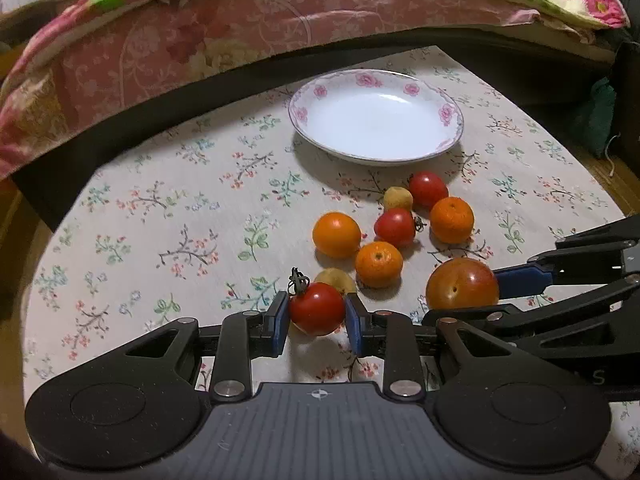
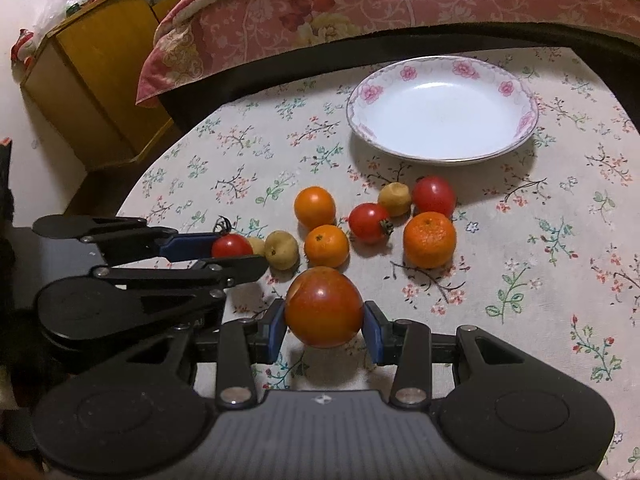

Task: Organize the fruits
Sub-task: 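Carry both tomatoes over the white plate with both tools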

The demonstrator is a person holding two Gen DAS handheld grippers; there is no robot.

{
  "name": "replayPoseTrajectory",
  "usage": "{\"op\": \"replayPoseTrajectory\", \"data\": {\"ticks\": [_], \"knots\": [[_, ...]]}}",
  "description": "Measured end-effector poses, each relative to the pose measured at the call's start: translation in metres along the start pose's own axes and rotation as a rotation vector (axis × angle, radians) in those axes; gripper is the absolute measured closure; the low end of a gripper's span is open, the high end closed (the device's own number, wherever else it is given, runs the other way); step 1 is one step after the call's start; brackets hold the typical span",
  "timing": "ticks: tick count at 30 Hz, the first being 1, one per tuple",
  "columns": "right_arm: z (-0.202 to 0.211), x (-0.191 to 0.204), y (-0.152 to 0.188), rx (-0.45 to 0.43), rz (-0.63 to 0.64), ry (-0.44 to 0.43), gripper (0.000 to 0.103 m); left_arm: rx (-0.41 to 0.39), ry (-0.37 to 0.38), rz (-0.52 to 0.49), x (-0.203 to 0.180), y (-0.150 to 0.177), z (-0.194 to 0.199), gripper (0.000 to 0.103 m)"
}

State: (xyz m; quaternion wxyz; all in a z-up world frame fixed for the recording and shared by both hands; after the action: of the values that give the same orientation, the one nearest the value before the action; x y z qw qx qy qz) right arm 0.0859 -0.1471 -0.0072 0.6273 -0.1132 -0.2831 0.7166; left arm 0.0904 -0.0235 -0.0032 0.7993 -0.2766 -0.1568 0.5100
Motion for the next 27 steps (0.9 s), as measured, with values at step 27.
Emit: {"op": "replayPoseTrajectory", "data": {"ticks": [27], "knots": [[0.03, -0.018, -0.027, -0.127, -0.068, 0.094, 0.065, -0.066, -0.065, -0.013, -0.017, -0.05, 0.006, 0.067]]}}
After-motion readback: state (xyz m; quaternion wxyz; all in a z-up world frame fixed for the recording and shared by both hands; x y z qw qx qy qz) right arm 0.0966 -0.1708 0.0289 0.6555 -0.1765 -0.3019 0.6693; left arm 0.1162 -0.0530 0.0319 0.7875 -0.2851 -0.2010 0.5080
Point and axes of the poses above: each gripper's, at about its wrist camera, not at the fingertips, and z roughly against the way its jaws point, x to its left, y to its underside, the point moved 2 cm from there along -z, roughly the way its jaws point, and after that the axes turned 7 degrees about y, right-handed, at the moved point
